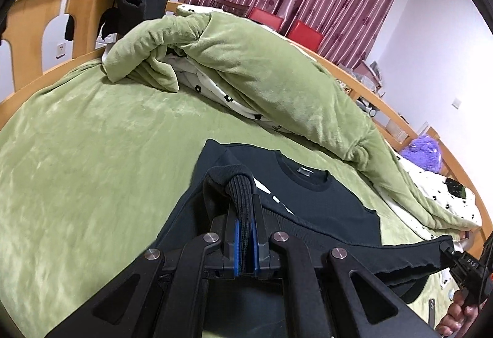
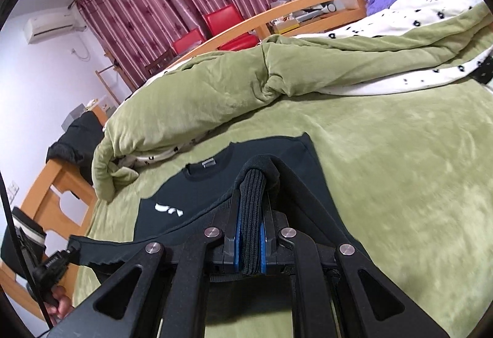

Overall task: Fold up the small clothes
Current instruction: 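Lift the hem with both tools and fold it over toward the collar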

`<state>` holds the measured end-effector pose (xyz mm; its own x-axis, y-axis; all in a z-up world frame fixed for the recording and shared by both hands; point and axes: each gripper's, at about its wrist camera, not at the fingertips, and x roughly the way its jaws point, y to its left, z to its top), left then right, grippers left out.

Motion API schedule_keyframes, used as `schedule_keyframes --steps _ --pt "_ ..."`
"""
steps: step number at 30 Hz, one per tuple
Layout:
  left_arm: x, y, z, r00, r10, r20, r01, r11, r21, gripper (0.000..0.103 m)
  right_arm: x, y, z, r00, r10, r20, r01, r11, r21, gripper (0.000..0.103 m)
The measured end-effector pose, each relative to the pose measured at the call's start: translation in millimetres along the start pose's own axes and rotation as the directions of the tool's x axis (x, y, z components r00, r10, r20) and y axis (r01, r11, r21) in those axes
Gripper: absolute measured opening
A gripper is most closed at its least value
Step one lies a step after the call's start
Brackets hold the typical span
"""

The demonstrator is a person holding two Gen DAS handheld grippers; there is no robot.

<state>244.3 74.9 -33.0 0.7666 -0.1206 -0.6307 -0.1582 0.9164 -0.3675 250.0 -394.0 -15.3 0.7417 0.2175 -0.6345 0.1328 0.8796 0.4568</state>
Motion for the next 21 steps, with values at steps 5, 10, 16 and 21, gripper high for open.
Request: schedule_keyframes --steps 5,10,16,21 --pt "46.1 -4.0 21.7 1.0 0.01 -0.025 -0.01 1.0 0.008 0.006 45.8 0.5 23.7 1.0 -0.006 -0.017 0.006 1.0 -0.007 0.009" --pt "93.0 -5.5 40.0 0.999 0.018 -0.039 -0.017 1.0 0.024 0.006 97.6 -4.6 40.7 0.999 -0.011 -0.048 0.011 1.0 -0.004 0.009" --pt "141.7 -8.1 55.7 0.999 0.01 -0.054 -0.009 0.999 0.033 0.006 154.6 -14.8 51.7 0.997 -0.024 -0.069 0.024 1.0 -0.01 0.009" --pt "173.6 -12.0 59.4 0.998 0.012 -0.068 -0.009 0.999 0.051 0.007 191.5 -28.9 55.0 0.995 -0.044 -0.086 0.046 0.999 0.024 0.009"
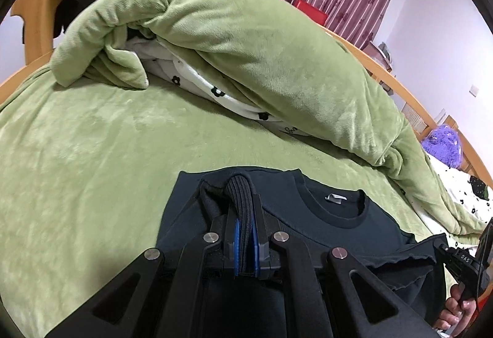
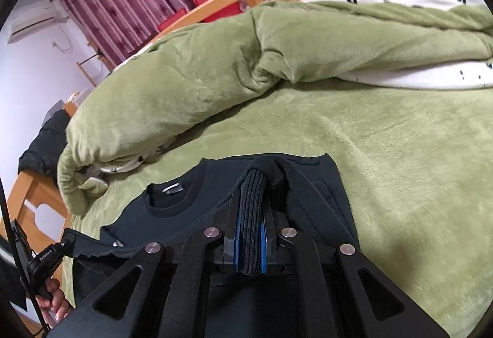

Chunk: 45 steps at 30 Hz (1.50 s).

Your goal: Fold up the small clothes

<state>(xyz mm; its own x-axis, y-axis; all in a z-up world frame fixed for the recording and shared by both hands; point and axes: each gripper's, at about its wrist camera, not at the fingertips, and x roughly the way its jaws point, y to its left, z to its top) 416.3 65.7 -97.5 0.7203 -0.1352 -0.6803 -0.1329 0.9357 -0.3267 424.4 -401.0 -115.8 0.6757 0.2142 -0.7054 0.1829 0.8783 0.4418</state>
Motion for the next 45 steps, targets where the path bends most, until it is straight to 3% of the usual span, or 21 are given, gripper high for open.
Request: schedule_keyframes --steps 4,6,8,10,12,20,25,29,35,40,45 --pt "15.7 3.5 3.8 0.999 -0.021 -0.028 0.02 0.999 -0.031 0.01 23.8 2.7 -3.9 0.997 -0.07 -0.011 0.069 0.997 -0.038 0.013" --pt "18.9 7.3 3.5 0.998 -0.018 -0.058 0.014 0.998 -0.064 0.019 32.9 6.7 -8.4 0.993 -0.11 -0.031 0.107 0.991 -0.079 0.03" --pt "15.0 9.4 1.3 0.999 -0.004 -0.055 0.0 0.998 -0.069 0.051 29.7 12.6 -14.4 0.991 -0.133 -0.011 0.13 0.983 -0.13 0.043" --pt "4.2 9.7 -3.1 1.0 -0.005 -0.023 0.004 0.999 -0.049 0.064 17.5 18.5 -18.8 0.989 -0.147 0.029 0.15 0.972 -0.178 0.05" --pt "-8.8 7.4 -8.4 1.0 0.005 -0.013 -0.006 1.0 -0.018 0.064 -0.1 23.6 -22.8 0.987 -0.148 0.057 0.157 0.965 -0.21 0.057" --pt "-56.1 2.7 -28.3 0.999 -0.015 -0.049 0.013 1.0 -0.023 0.064 -68.3 29.1 -56.9 0.991 -0.129 0.039 0.134 0.957 -0.256 0.057" --pt "-99.3 2.8 -61.7 0.999 0.023 -0.025 -0.022 0.999 0.036 0.064 -97.7 14.5 -90.3 0.992 -0.129 0.014 0.129 0.964 -0.234 0.057" --pt "-120.4 22.6 -92.3 0.997 0.062 -0.034 -0.061 0.998 0.032 0.065 -108.5 1.1 -117.1 0.991 -0.133 -0.031 0.123 0.968 -0.218 0.057" --pt "-132.1 54.3 -130.1 0.995 0.067 -0.073 -0.069 0.997 -0.027 0.065 -120.8 -16.8 -149.5 0.988 -0.138 -0.064 0.122 0.971 -0.207 0.057" --pt "-129.5 67.6 -155.9 0.994 0.01 -0.11 -0.019 0.997 -0.079 0.065 -114.6 -30.1 -170.2 0.986 -0.115 -0.118 0.097 0.984 -0.149 0.059" --pt "-116.3 67.9 -168.2 0.993 -0.009 -0.12 0.002 0.998 -0.065 0.066 -100.4 -33.4 -180.2 0.98 -0.131 -0.15 0.109 0.983 -0.148 0.062"
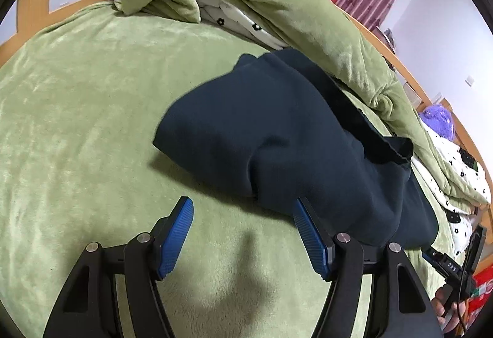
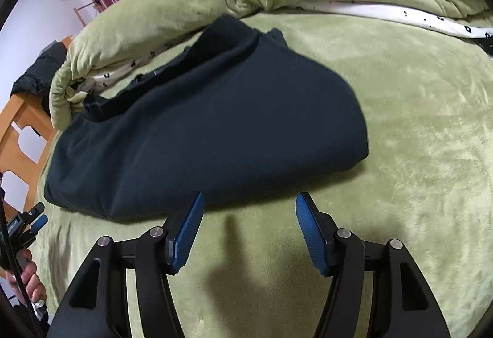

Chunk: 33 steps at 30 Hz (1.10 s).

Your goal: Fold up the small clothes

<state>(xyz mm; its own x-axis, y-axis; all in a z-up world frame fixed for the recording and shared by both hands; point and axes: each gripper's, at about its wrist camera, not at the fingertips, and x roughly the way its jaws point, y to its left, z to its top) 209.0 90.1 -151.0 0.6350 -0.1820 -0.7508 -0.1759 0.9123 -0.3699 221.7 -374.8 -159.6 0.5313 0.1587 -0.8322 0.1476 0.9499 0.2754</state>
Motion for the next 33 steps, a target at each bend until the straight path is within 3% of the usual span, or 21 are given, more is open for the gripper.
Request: schedule_keyframes --steps 7,9,15,22,24,25,26,27,28,30,33 --pt "22.5 16.0 15.0 0.992 -0.122 -0.012 0.12 0.986 -0.112 0.066 12.7 -14.3 12.9 0.997 0.069 0.025 -0.071 0.988 0.138 0.065" --pt "31.3 19.8 21.2 0.989 -0.144 -0.017 0.14 0.98 -0.142 0.066 16.6 -14.1 18.9 0.996 0.08 0.036 -0.085 0.982 0.17 0.072" --pt "54.7 28.6 27.6 0.984 -0.177 -0.021 0.168 0.964 -0.208 0.066 37.3 -3.3 30.8 0.998 0.05 0.031 -0.055 0.98 0.189 0.082" --pt "62.9 19.6 31.9 0.989 -0.145 -0.024 0.137 0.971 -0.194 0.066 55.5 -1.9 34.9 0.999 0.04 0.003 -0.039 0.981 0.189 0.083" --pt "61.2 15.8 31.2 0.994 -0.112 -0.016 0.108 0.98 -0.167 0.062 55.2 1.4 35.4 0.999 0.037 0.011 -0.038 0.984 0.172 0.071" --pt "59.7 13.6 30.6 0.996 -0.084 -0.01 0.082 0.985 -0.152 0.045 54.5 3.0 35.5 0.999 0.037 0.018 -0.039 0.986 0.162 0.066" --pt "57.8 12.3 30.0 0.998 -0.067 -0.004 0.066 0.988 -0.142 0.028 53.5 3.9 35.7 0.999 0.047 0.026 -0.05 0.987 0.155 0.051" --pt "55.7 12.6 29.8 0.997 -0.076 0.0 0.075 0.988 -0.137 0.018 51.6 5.4 35.9 0.996 0.083 0.032 -0.087 0.985 0.151 0.039" --pt "52.2 14.0 29.8 0.997 -0.083 0.009 0.083 0.987 -0.141 0.011 49.2 6.5 36.3 0.996 0.086 0.039 -0.091 0.985 0.148 0.036" --pt "42.2 17.8 30.0 0.995 -0.091 0.032 0.095 0.983 -0.154 0.009 43.0 7.8 37.1 0.994 0.099 0.052 -0.105 0.985 0.136 0.029" --pt "24.5 23.2 28.8 0.993 -0.102 0.056 0.109 0.981 -0.162 0.008 31.4 3.4 34.9 0.988 0.134 0.075 -0.144 0.978 0.151 0.027"
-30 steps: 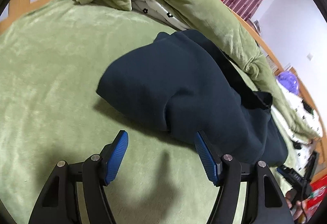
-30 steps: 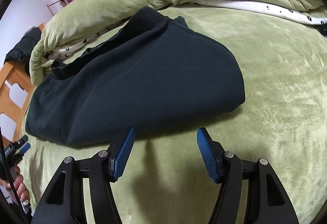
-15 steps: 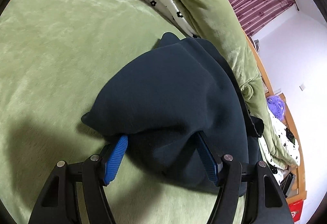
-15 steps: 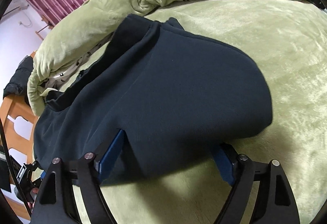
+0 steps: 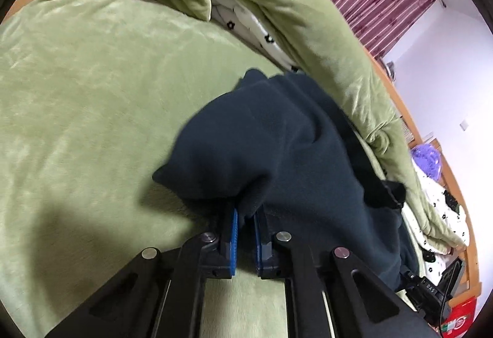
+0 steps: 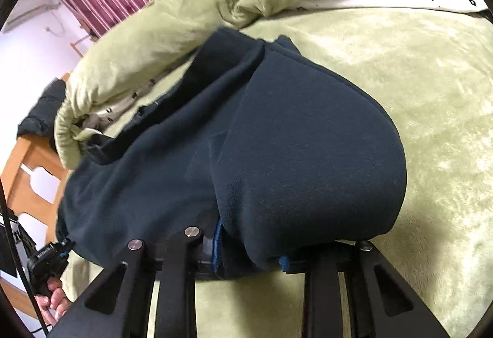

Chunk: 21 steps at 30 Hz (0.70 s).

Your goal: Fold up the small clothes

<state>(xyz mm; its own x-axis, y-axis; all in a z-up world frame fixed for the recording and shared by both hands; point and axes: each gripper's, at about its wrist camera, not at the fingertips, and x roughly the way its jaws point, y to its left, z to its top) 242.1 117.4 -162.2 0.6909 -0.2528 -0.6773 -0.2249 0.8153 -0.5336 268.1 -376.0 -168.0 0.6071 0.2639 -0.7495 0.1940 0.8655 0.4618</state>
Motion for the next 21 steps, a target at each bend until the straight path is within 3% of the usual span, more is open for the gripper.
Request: schedule_keyframes --steps 5,12,21 --pt "-31.4 12.8 -7.4 1.0 -0.017 0.011 0.017 1.0 -0.005 0.006 -24.2 -2.8 -13.5 0.999 0.038 -0.014 -0.038 0.999 0.0 0.026" --pt "-63.8 24.7 -56.4 1.0 0.009 -0.012 -0.009 1.0 0.028 0.006 -64.6 -19.8 -58.5 0.998 0.046 -0.03 -0.046 0.999 0.018 0.026" --pt "-104.6 21.7 -107.4 0.999 0.015 -0.034 -0.012 0.996 0.092 0.007 -110.7 -34.8 -101.3 0.999 -0.032 -0.033 0.031 0.999 -0.012 0.027"
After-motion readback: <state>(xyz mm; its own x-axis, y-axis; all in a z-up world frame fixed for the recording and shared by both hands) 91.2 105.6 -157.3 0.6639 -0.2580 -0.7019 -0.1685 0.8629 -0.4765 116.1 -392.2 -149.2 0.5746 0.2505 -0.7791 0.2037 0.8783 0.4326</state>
